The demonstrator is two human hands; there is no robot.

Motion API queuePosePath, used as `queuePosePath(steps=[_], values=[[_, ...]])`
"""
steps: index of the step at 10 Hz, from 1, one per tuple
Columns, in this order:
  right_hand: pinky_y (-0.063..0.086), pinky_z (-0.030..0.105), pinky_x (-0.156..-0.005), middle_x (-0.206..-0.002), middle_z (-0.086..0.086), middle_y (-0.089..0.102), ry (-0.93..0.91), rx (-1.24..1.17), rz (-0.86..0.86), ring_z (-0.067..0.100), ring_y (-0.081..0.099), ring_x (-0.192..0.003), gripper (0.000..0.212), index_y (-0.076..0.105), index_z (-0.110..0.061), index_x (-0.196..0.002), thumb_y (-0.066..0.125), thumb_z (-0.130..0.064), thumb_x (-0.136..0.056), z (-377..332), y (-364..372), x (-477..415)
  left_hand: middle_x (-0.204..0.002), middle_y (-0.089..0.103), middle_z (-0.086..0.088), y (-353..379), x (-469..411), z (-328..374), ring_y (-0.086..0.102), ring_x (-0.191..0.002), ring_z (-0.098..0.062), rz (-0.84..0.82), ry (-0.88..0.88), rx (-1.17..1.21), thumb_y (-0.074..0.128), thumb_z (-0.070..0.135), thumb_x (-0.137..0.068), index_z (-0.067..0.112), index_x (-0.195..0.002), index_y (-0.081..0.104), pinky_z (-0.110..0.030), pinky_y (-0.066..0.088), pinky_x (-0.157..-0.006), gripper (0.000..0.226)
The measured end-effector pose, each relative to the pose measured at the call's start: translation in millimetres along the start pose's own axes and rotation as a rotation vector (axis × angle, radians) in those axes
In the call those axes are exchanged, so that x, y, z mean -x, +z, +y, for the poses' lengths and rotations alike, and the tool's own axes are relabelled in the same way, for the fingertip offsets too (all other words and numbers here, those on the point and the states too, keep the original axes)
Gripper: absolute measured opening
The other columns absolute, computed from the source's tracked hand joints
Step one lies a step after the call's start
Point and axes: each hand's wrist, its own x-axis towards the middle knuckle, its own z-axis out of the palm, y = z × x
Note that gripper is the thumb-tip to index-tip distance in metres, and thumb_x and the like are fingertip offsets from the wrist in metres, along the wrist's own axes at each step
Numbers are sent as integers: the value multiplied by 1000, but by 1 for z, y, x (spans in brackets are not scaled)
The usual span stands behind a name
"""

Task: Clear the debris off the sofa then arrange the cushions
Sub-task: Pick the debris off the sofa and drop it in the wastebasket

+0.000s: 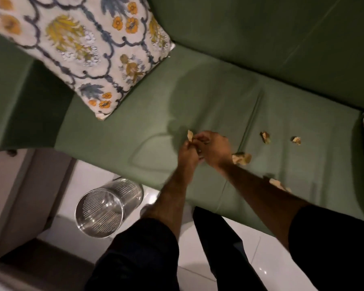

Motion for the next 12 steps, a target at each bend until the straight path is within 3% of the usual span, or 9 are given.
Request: queuePosePath(steps=[1, 2, 3, 5, 6, 7, 9, 10, 12], values=[[61, 46, -83, -98, 6, 81, 38, -73, -75, 29, 76, -93, 15, 79, -21, -101, 68, -25, -91, -26, 54, 31, -59, 70, 10, -61, 19, -5, 64, -49, -2, 39, -2, 126, 42, 9, -102, 15, -108, 64, -16, 47, -42, 24], [50, 20, -82, -96, 3, 81, -8, -10, -167, 24, 75, -95, 14, 78, -20, -99, 67, -26, -92, -53, 120, 68, -80, 66, -3, -145, 41, -14, 61, -74, -18, 150, 57, -40, 45, 9, -100, 10, -103, 67, -29, 50, -62, 22], [47, 26, -82, -100, 5, 80, -41, 86, -264, 26, 73, -100, 16, 78, -18, -98, 67, -29, -92, -78, 190, 103, -108, 66, -8, -251, 45, -42, 64, -99, -27, 260, 5, -325, 47, 23, -101, 6, -122, 61, -44, 55, -92, 30], [47, 30, -93, -115, 5, 77, -18, 198, -470, 24, 68, -113, 23, 80, -18, -105, 63, -30, -95, -94, 321, 138, -123, 64, -13, -388, 25, -87, 59, -108, -28, 318, -178, -247, 49, 18, -102, 14, -121, 61, -44, 54, -95, 23], [36, 30, -111, -148, 8, 58, 4, 304, -614, 26, 50, -139, 43, 60, -14, -138, 59, -33, -99, -91, 349, 133, -139, 51, -9, -414, 15, -101, 52, -124, -29, 333, -204, -302, 47, 8, -101, 5, -146, 39, -42, 44, -108, 46], [34, 32, -117, -157, 8, 47, 37, 303, -647, 29, 44, -144, 59, 44, -15, -150, 64, -30, -96, -84, 342, 129, -141, 54, -16, -412, 23, -106, 53, -126, -36, 416, -128, -343, 56, 0, -88, 7, -146, 39, -39, 46, -102, 61], [52, 36, -103, -128, 0, 72, 66, 94, -316, 22, 70, -110, 37, 67, -25, -128, 61, -11, -94, -53, 226, 134, -123, 65, -22, -325, 40, -82, 60, -115, -39, 405, 289, -660, 55, -7, -84, 0, -123, 61, -47, 43, -105, 40], [53, 34, -101, -123, 3, 75, 56, 104, -79, 23, 71, -111, 36, 73, -22, -120, 52, -12, -92, -25, 140, 123, -114, 68, -15, -234, 51, -61, 63, -107, -33, 229, 564, -818, 54, -1, -85, 7, -113, 67, -29, 40, -95, 33], [60, 38, -85, -107, 7, 79, 66, 219, 314, 30, 75, -95, 28, 76, -21, -107, 58, -7, -91, 52, -23, 92, -117, 65, -4, -58, 58, -44, 63, -108, -26, -310, 871, -1090, 55, 12, -88, 19, -111, 66, -39, 49, -94, 27]])
